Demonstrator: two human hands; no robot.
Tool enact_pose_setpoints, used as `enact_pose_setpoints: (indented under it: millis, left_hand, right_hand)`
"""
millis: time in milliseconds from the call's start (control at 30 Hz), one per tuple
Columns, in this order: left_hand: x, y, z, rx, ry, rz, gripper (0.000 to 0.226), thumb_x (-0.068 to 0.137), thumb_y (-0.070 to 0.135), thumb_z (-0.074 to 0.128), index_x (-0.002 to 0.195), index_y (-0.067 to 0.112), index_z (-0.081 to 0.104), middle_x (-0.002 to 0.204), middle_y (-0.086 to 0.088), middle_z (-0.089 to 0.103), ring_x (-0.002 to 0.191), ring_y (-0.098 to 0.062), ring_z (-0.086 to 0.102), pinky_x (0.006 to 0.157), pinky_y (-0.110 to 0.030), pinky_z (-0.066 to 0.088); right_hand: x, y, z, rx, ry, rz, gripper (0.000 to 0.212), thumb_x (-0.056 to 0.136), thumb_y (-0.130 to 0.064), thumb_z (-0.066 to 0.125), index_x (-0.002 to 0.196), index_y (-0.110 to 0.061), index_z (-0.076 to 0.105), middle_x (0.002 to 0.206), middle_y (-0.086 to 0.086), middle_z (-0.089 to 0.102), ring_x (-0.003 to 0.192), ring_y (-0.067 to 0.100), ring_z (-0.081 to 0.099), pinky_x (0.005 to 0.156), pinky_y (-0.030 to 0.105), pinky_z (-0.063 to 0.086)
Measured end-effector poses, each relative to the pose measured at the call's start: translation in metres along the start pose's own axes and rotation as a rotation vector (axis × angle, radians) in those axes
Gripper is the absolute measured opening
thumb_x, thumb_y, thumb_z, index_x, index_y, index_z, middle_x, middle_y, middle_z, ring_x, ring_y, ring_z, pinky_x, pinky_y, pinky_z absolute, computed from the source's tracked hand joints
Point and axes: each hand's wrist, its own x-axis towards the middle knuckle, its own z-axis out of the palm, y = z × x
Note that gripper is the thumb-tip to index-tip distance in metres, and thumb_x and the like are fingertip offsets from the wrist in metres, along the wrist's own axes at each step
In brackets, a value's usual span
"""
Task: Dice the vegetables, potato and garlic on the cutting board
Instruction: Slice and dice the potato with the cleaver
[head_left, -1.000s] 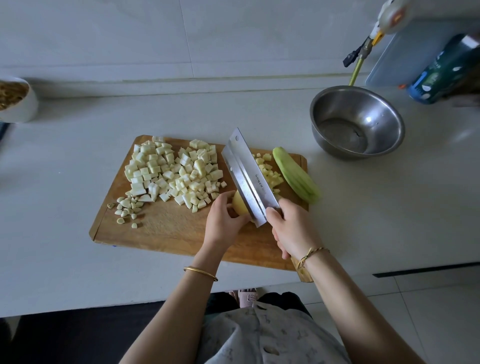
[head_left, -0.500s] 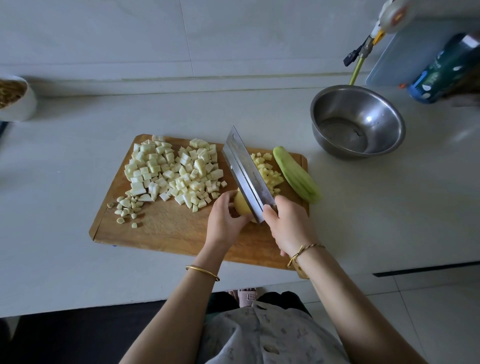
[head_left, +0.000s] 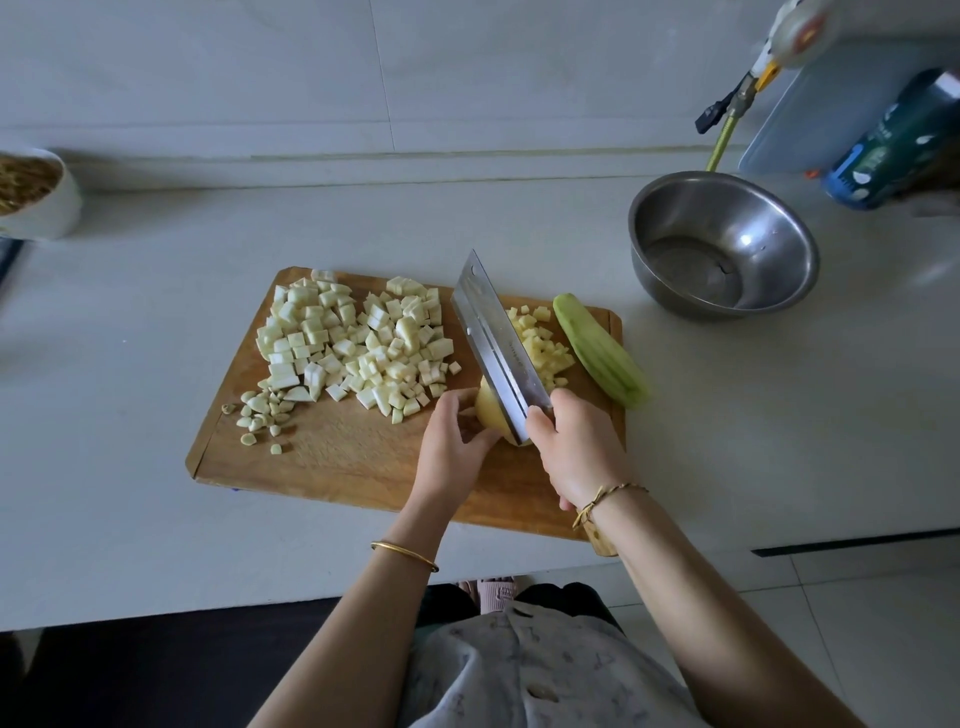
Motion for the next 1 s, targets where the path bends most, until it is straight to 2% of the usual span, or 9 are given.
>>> enact_pose_setpoints:
  millis: [367, 500, 667, 1000]
  left_hand:
    - [0.006, -0.007, 0.000, -0.017, 0.017, 0.000, 0.043, 0.078, 0.010, 0.076, 0.115, 0.014, 0.056, 0.107, -0.004, 0.058, 0.087, -0.008, 0.057, 0.072, -0.007, 0.045]
    - [0.006, -0.008, -0.001, -0.048, 0.022, 0.006, 0.041, 0.076, 0.010, 0.078, 0.111, 0.016, 0.058, 0.103, -0.006, 0.059, 0.084, -0.009, 0.057, 0.072, -0.012, 0.047]
    - [0.006, -0.009, -0.002, -0.088, 0.019, -0.001, 0.040, 0.076, 0.010, 0.078, 0.110, 0.018, 0.058, 0.101, -0.007, 0.060, 0.081, -0.005, 0.058, 0.072, -0.012, 0.047]
    - [0.003, -0.009, -0.001, -0.127, -0.009, 0.021, 0.040, 0.076, 0.009, 0.077, 0.109, 0.020, 0.059, 0.104, -0.007, 0.058, 0.084, -0.008, 0.058, 0.074, -0.017, 0.049]
  right_hand:
    - [0.006, -0.001, 0.005, 0.027, -0.008, 0.028, 0.030, 0.096, -0.025, 0.041, 0.071, -0.010, 0.037, 0.065, 0.009, 0.047, 0.051, 0.025, 0.042, 0.057, 0.047, 0.052]
    - [0.010, 0.000, 0.007, 0.049, -0.038, 0.050, 0.027, 0.096, -0.025, 0.041, 0.081, -0.003, 0.044, 0.064, 0.007, 0.044, 0.052, 0.025, 0.042, 0.058, 0.043, 0.050]
    - [0.014, 0.000, 0.011, 0.061, -0.046, 0.036, 0.029, 0.097, -0.024, 0.041, 0.071, -0.011, 0.035, 0.063, 0.006, 0.043, 0.050, 0.024, 0.041, 0.055, 0.037, 0.044]
    - [0.018, 0.004, 0.033, 0.012, -0.029, 0.065, 0.034, 0.098, -0.025, 0.042, 0.067, -0.015, 0.032, 0.065, 0.004, 0.046, 0.053, 0.026, 0.049, 0.053, 0.037, 0.047]
